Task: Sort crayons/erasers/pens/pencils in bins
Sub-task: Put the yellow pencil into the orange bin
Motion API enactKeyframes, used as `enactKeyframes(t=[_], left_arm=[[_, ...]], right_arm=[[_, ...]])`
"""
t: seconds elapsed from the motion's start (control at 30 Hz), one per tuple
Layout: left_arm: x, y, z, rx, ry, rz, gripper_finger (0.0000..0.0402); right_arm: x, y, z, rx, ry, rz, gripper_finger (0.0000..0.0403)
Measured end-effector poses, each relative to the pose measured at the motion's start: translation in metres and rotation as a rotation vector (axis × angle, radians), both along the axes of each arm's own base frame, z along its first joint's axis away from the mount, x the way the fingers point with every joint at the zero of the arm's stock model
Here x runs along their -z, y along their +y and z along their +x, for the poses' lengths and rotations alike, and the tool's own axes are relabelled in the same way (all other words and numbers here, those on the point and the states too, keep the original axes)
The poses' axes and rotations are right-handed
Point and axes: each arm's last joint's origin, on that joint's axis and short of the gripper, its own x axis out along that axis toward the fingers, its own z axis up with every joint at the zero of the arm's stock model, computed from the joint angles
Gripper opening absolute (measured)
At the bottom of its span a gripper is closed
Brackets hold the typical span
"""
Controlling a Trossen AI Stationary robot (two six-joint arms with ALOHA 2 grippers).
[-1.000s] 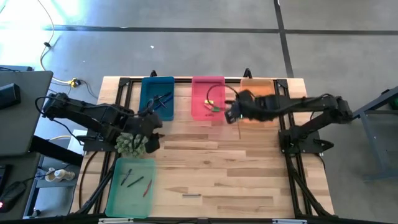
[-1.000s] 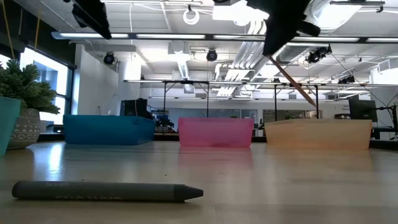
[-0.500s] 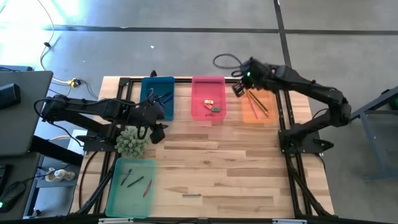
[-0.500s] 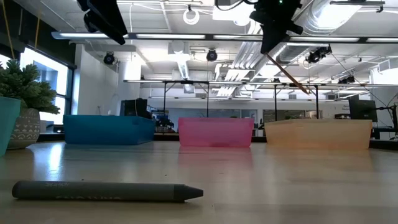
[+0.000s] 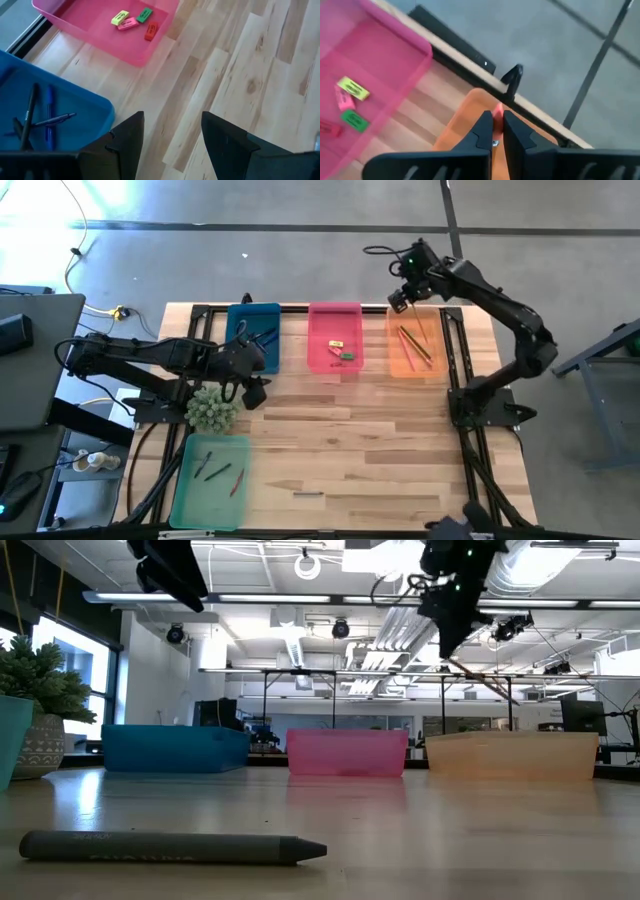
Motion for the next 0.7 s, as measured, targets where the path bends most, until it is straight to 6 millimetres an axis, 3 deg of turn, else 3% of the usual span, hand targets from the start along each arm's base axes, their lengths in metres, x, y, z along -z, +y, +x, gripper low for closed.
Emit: enactKeyframes(t=[0.2, 0.43, 0.7], left_arm=[[0.000, 0.000, 0.000, -0.021, -0.008, -0.015, 0.0186], [0.000, 0.000, 0.000, -0.027, -0.010, -0.018, 0.0186], [0.000, 0.000, 0.000, -0.064, -0.025, -0.045, 0.0186]], right_arm=[[0.028, -0.021, 0.004, -0.026, 0.048, 0.137, 0.0003], [0.061, -0.030, 0.007, -0.035, 0.174, 0.323, 0.0003], [0.081, -0.041, 0.017, -0.063, 0.205, 0.353, 0.0003]])
